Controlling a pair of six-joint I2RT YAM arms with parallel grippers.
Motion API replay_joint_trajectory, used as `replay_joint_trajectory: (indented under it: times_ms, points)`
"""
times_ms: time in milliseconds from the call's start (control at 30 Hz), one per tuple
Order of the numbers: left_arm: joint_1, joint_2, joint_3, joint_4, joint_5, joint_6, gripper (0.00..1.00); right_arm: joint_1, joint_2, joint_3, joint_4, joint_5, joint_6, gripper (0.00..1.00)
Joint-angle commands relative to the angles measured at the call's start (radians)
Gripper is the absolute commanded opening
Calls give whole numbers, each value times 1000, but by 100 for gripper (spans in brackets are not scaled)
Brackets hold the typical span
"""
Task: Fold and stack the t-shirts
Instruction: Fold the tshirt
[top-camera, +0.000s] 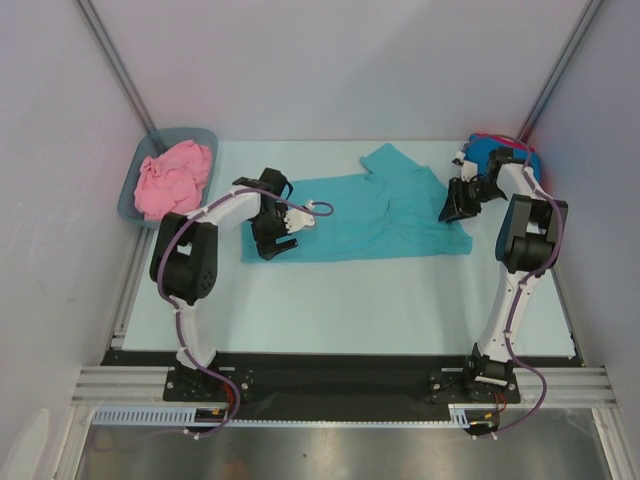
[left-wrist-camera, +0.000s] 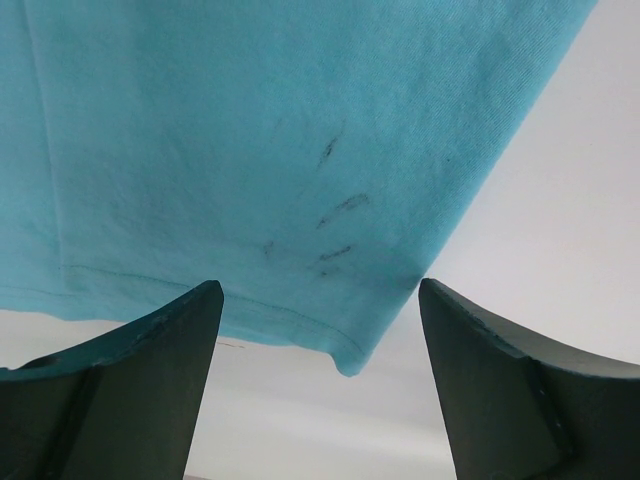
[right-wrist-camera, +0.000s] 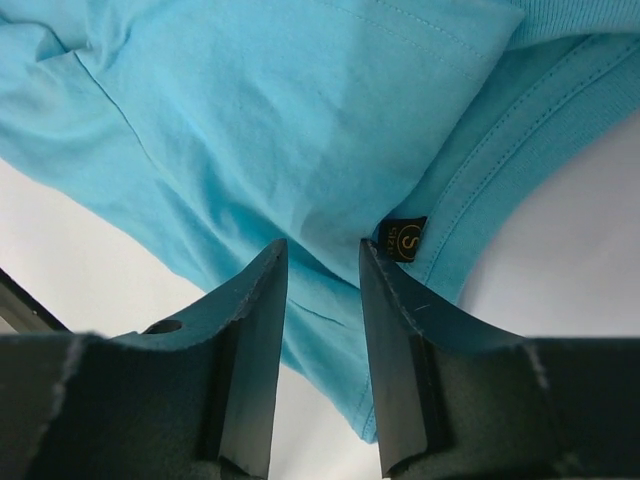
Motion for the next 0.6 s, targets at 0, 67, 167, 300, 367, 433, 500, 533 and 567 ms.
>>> replay_joint_trajectory:
  times_ms: [0, 67, 167, 300, 367, 433, 500, 533, 567]
  points:
    - [-9, -65, 3, -3, 5, 2, 86, -1, 4, 33, -13, -29, -3, 39]
    - [-11, -69, -1, -3, 4, 2, 86, -3, 11, 34, -13, -29, -3, 39]
    - [-11, -75, -7, -3, 5, 2, 86, -3, 11, 34, -13, -29, -3, 38]
    - [-11, -74, -17, -1, 8, -1, 86, -3, -2, 39, -10, -7, -3, 39]
    - [-11, -71, -25, 4, 10, -1, 86, -6, -3, 42, -12, -4, -3, 39]
    - [-11, -63, -39, 14, 11, 0, 86, -9, -3, 41, -12, -4, 0, 39]
    - [-11, -49, -51, 25, 10, 2, 85, -13, -6, 41, -13, -4, 2, 39]
    - [-11, -45, -54, 27, 7, 3, 85, -15, -8, 41, -12, -4, 2, 39]
    - [-11, -42, -56, 33, -1, 3, 86, -15, -9, 41, -13, -4, 0, 39]
